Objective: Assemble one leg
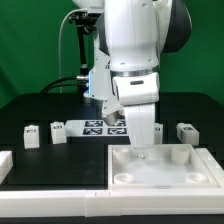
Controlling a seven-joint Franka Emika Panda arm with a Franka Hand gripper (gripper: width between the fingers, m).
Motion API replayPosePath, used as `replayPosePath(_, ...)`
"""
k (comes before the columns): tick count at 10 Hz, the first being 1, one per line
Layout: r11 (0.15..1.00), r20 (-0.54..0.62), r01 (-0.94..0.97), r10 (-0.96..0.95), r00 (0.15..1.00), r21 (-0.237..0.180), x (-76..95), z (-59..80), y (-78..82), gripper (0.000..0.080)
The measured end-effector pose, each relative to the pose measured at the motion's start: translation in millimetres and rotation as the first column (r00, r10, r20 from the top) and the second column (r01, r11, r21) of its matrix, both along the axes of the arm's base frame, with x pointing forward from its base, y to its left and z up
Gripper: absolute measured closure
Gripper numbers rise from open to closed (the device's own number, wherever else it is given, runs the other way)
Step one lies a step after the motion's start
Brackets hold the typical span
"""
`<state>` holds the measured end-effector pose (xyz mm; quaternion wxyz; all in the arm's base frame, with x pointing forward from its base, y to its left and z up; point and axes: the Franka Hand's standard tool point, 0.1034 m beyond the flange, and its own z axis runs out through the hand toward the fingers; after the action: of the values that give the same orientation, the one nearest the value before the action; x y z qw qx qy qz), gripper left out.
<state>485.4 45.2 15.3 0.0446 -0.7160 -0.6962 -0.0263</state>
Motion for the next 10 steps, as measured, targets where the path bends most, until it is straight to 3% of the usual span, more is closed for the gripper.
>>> replayPosePath(5, 0.999, 0.003, 0.045, -0.045, 0.999, -0.003, -5.0, 3.5, -0.8, 0.0151)
replayPosePath(7, 0.983, 0.003, 0.183, -0.183, 0.983, -0.02, -27.9, 21.7, 8.0, 0.0151)
replayPosePath(9, 0.963, 0.029, 0.267, -0.266, 0.963, -0.023, -34.1, 41.0, 18.9, 0.0151)
replayPosePath(10, 0.962, 0.024, 0.271, -0.27, 0.963, -0.023, -35.2, 38.5, 17.9, 0.0151)
